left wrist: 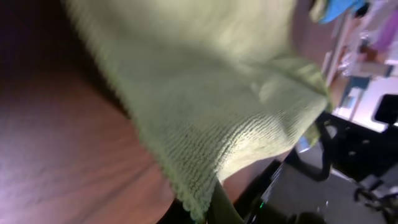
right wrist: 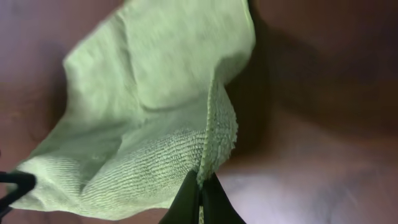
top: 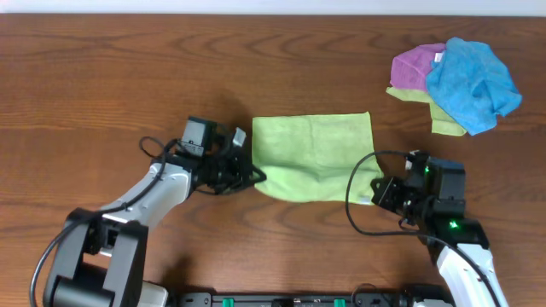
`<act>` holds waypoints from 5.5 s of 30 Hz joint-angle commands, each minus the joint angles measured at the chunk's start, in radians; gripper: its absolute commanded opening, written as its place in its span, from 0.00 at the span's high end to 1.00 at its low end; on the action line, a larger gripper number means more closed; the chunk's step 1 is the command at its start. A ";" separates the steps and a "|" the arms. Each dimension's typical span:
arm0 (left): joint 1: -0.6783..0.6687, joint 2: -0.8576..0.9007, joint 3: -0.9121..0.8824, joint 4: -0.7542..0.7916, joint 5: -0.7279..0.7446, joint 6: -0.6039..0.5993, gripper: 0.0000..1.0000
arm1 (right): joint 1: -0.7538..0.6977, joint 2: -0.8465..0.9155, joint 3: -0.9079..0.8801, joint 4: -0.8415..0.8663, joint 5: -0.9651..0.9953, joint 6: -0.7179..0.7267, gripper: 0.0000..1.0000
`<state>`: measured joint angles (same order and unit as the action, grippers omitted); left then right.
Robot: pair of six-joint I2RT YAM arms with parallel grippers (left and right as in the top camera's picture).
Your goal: Fold the cloth
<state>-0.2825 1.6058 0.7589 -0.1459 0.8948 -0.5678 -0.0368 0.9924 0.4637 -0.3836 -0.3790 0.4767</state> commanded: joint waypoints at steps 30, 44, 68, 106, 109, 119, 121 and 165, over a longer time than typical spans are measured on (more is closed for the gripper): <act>0.007 0.177 0.060 0.502 -0.373 -0.310 0.94 | 0.002 0.592 0.296 0.426 0.146 -0.075 0.99; 0.007 0.373 0.262 0.498 -0.365 -0.306 0.94 | 0.073 0.777 0.410 0.455 0.233 -0.093 0.99; 0.092 0.305 0.266 0.270 -0.265 -0.108 0.55 | 0.073 0.776 0.414 0.424 0.300 -0.126 0.75; -0.048 0.371 0.266 0.271 -0.428 -0.087 0.94 | 0.021 0.577 0.406 0.125 0.108 0.176 0.32; -0.052 0.378 0.266 0.243 -0.473 -0.074 0.94 | 0.011 0.611 0.406 0.152 0.060 0.213 0.31; -0.075 0.378 0.266 0.163 -0.537 -0.035 0.94 | 0.010 0.745 0.406 0.226 0.000 0.273 0.30; -0.076 0.378 0.266 0.154 -0.537 -0.034 0.94 | 0.010 0.765 0.406 0.239 -0.001 0.278 0.30; -0.075 0.377 0.279 0.093 -0.501 -0.034 0.94 | 0.140 0.724 0.406 0.629 -0.105 0.217 0.99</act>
<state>-0.3550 1.9614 1.0500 -0.0193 0.4038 -0.6231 0.0742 1.7504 0.8738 0.2489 -0.4728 0.7204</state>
